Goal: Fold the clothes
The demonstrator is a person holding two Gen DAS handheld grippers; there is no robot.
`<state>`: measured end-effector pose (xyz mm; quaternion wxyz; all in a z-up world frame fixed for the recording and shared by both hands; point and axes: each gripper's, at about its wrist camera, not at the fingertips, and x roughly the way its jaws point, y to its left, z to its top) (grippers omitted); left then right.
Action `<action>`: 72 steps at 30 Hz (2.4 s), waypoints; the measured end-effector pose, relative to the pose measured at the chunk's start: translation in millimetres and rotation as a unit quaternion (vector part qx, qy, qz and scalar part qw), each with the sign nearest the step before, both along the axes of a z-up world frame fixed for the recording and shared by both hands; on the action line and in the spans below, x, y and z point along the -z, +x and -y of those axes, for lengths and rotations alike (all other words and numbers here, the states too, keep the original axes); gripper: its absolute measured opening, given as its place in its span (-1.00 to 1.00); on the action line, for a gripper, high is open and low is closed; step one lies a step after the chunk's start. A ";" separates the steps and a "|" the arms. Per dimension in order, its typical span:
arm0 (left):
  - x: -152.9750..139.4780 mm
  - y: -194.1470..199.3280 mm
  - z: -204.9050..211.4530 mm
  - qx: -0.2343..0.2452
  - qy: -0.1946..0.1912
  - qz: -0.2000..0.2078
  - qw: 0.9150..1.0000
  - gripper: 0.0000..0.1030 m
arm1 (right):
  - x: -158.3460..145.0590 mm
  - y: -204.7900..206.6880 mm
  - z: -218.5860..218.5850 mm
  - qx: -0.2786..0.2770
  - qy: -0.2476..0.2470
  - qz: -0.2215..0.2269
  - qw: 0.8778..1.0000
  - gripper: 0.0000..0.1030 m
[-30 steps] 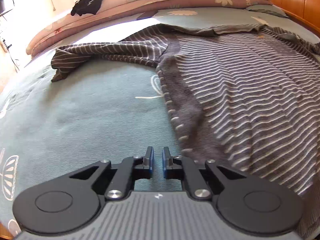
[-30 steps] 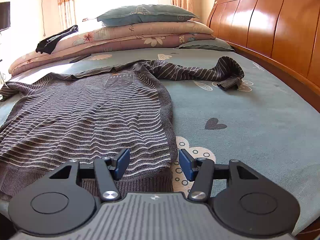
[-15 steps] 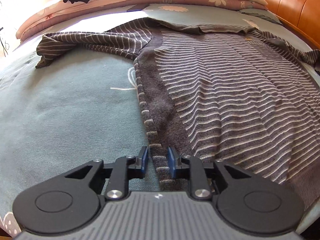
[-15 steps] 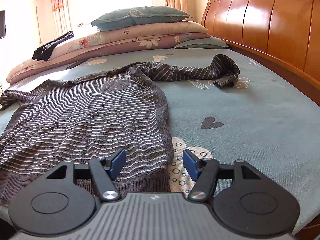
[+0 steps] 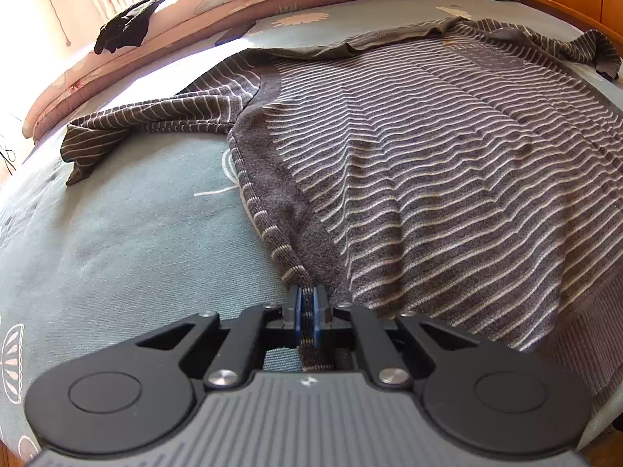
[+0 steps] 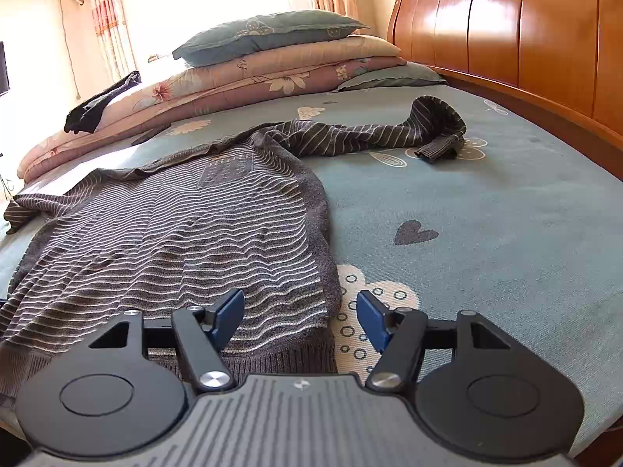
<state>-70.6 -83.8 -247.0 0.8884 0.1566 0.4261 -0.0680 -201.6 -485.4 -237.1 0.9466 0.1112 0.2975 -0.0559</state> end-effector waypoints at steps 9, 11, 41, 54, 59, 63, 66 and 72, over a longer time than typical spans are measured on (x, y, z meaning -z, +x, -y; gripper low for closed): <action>-9.2 13.9 -37.7 -0.041 -0.050 -0.028 0.998 -0.93 | -1.5 0.1 -0.9 -0.006 0.002 0.006 1.000 0.36; -11.7 17.7 -47.4 -0.055 -0.089 -0.038 0.994 -0.87 | -2.0 0.8 -1.7 -0.010 0.004 0.007 1.000 0.36; -2.5 2.5 -22.8 -0.038 -0.003 -0.017 0.999 -0.39 | 15.2 -1.4 28.6 0.022 0.087 -0.042 0.995 0.43; -9.3 -0.2 -29.2 -0.042 -0.036 -0.010 0.998 -0.39 | 21.1 -4.3 26.6 0.016 0.072 -0.073 0.995 0.30; -47.6 -39.7 24.4 0.083 -0.013 0.077 0.993 -0.49 | 25.3 -10.6 56.6 0.064 0.156 -0.061 0.984 0.30; -62.8 -77.5 107.4 0.257 0.001 0.110 0.960 -0.41 | 23.4 -7.8 52.3 0.070 0.138 -0.062 0.986 0.31; -50.8 -100.6 175.7 0.368 0.012 0.124 0.921 -0.37 | 22.8 -7.3 49.2 0.064 0.128 -0.066 0.987 0.40; -10.1 -123.4 265.1 0.481 0.028 0.091 0.872 -0.37 | 26.2 -16.0 64.4 0.068 0.166 -0.063 0.982 0.41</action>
